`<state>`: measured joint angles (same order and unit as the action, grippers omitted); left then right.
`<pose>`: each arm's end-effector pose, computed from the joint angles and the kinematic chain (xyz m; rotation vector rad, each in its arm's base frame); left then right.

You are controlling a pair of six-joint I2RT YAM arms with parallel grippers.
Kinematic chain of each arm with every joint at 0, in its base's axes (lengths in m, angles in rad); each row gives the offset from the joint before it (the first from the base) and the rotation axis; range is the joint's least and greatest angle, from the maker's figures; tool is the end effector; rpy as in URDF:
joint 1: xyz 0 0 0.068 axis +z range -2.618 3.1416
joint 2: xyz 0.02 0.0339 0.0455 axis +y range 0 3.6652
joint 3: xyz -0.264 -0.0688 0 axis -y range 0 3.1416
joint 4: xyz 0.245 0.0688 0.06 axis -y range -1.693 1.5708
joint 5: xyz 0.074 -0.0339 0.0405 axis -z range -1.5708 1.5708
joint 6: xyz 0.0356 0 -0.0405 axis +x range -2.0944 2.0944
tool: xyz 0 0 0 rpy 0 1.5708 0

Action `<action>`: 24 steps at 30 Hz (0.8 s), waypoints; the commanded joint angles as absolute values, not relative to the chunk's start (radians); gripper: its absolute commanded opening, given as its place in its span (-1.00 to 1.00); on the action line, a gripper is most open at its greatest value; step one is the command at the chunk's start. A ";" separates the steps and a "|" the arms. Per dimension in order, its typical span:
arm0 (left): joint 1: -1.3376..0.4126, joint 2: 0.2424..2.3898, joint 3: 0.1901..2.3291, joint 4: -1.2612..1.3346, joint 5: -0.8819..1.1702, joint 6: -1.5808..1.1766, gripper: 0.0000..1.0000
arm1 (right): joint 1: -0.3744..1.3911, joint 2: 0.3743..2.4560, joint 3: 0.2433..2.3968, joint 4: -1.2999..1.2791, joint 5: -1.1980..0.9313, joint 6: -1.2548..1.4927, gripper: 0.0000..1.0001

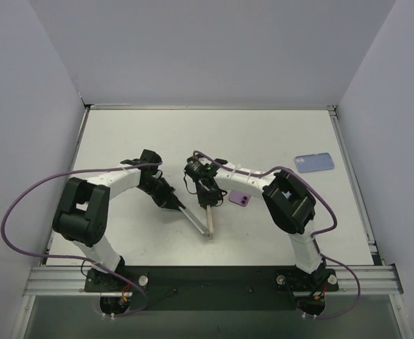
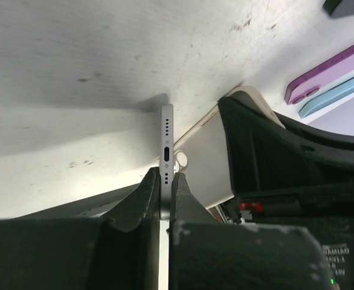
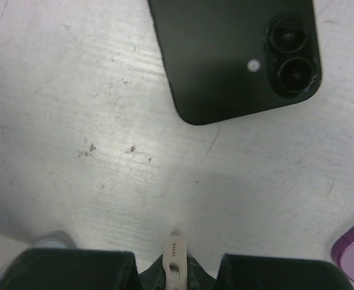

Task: Take the phone out of the phone case
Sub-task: Remove the phone case from the phone, then place the phone case at the center of the board.

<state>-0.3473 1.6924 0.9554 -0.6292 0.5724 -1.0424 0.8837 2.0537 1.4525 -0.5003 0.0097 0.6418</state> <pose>0.2707 -0.1185 0.1536 0.8784 -2.6743 0.8209 0.2718 0.3308 0.1605 -0.3300 2.7416 0.4464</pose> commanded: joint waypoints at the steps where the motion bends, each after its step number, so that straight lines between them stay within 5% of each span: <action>1: -0.262 1.603 1.032 -0.748 0.545 -0.982 -1.00 | 0.818 2.031 1.420 -0.491 0.141 0.629 -1.00; 9: -0.077 1.483 1.114 -0.727 0.577 -0.913 -1.00 | 0.671 1.915 1.472 -0.486 0.065 0.623 -1.00; 14: -0.025 1.457 1.071 -0.395 0.755 -0.887 -1.00 | 0.491 1.882 1.459 -0.304 -0.141 0.663 -1.00; 24: -0.023 1.517 1.043 -0.209 0.922 -0.738 -1.00 | 0.167 2.134 1.627 -0.054 -0.285 0.908 -1.00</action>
